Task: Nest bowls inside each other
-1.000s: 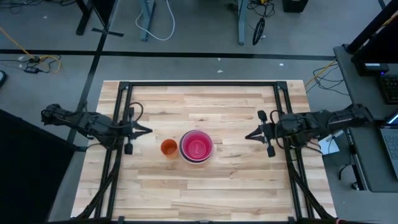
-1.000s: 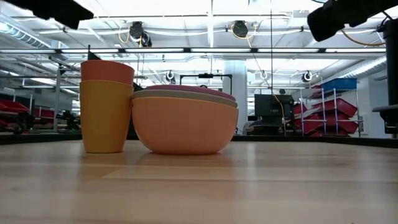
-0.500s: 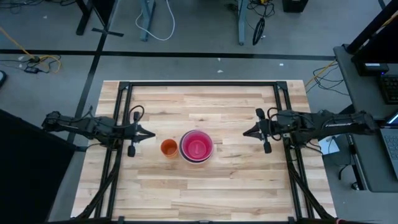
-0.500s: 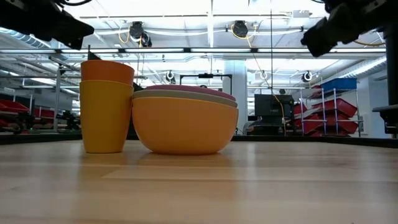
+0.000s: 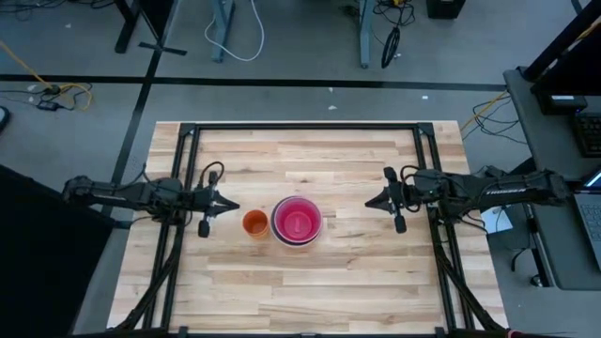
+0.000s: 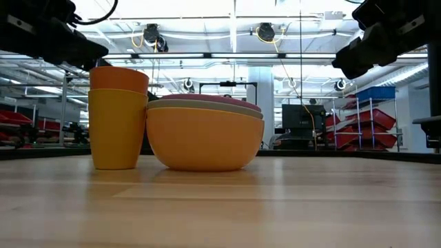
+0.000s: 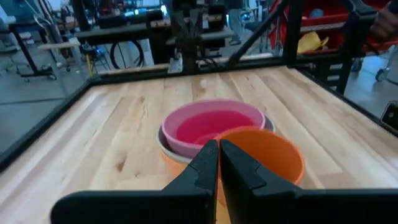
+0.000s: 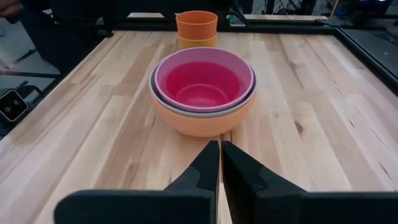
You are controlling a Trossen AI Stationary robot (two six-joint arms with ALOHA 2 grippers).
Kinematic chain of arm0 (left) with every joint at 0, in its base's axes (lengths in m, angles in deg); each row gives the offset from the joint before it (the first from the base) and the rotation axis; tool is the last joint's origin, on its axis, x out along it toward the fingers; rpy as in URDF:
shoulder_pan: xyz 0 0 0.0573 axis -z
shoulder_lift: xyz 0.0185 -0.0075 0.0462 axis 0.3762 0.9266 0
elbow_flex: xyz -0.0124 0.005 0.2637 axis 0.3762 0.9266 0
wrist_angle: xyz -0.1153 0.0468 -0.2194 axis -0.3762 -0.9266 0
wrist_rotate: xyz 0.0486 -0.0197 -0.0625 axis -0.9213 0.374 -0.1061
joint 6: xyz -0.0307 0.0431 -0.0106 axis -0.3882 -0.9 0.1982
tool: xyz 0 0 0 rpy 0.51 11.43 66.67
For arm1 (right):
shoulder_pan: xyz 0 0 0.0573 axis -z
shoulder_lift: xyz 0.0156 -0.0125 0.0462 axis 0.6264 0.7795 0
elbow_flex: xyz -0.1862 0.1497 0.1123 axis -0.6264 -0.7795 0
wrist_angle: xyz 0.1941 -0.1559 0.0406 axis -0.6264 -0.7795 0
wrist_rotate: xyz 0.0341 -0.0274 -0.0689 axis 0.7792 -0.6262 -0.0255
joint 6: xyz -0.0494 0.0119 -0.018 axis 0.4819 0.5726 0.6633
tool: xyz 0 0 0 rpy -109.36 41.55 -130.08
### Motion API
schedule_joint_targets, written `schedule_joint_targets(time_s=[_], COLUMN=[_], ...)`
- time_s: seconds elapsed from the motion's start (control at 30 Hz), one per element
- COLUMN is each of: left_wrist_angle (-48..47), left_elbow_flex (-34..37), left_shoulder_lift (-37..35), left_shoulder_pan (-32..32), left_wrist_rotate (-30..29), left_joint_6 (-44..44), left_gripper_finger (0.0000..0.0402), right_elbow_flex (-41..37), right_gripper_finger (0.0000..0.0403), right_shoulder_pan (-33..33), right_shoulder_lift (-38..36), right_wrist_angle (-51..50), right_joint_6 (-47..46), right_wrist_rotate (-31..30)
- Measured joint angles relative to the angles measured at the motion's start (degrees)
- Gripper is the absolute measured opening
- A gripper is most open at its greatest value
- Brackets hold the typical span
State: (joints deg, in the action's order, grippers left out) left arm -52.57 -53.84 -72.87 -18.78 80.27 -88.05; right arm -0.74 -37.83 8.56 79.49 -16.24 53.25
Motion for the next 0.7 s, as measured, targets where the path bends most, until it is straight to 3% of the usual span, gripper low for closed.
schedule_joint_targets(time_s=[0.37, 0.7], left_wrist_angle=[1.47, 1.86], left_elbow_flex=[2.42, 3.31], left_shoulder_lift=[-0.11, -0.22], left_shoulder_pan=[-3.50, -6.35], left_wrist_rotate=[5.31, 5.69], left_joint_6=[0.87, -0.08], left_gripper_finger=[0.0001, 0.0001], right_elbow_flex=[0.00, 0.00], right_gripper_finger=[0.0000, 0.0000], right_shoulder_pan=[2.21, 6.59], right_shoulder_lift=[0.00, 0.02], right_wrist_angle=[-0.51, -0.63], right_joint_6=[1.40, 2.26], right_wrist_rotate=[0.17, 1.49])
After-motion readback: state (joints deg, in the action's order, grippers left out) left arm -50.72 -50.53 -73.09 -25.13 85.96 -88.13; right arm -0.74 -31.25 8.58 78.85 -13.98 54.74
